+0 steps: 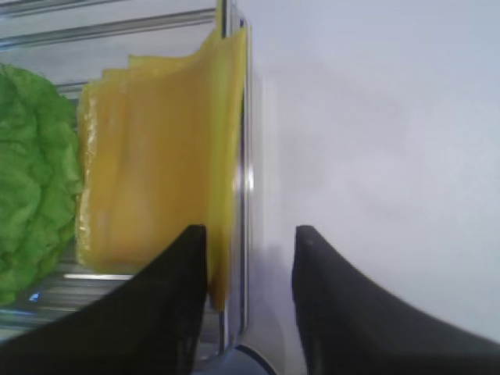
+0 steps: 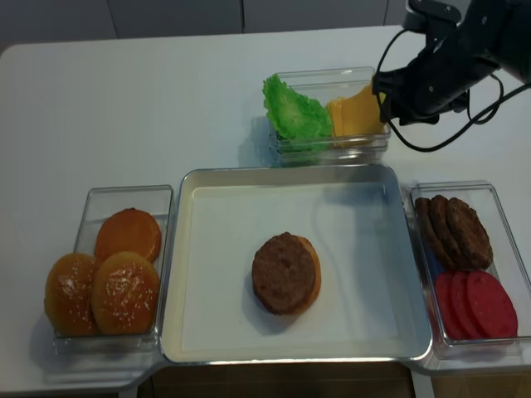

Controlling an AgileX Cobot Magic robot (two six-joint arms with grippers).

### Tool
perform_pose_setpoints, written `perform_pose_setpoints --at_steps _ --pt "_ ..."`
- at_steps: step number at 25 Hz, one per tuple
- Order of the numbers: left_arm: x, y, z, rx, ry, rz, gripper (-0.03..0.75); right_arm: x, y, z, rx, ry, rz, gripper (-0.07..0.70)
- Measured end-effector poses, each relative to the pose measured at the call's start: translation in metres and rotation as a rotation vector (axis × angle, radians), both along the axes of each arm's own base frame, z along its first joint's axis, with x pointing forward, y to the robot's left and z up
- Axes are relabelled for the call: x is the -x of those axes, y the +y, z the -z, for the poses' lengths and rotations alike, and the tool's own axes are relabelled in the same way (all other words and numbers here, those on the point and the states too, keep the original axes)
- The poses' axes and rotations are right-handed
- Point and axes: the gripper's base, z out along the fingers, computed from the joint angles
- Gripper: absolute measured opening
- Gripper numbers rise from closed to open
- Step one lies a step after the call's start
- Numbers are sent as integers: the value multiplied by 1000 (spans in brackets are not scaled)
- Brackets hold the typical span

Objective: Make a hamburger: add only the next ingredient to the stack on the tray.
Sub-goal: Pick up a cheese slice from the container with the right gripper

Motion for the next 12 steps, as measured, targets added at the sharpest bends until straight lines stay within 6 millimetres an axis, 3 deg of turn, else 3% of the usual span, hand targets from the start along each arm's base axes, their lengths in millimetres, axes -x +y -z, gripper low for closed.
perform_pose_setpoints --at_steps 12 --pt "0 0 0 0 0 0 293 -4 1 -1 -11 -28 -1 229"
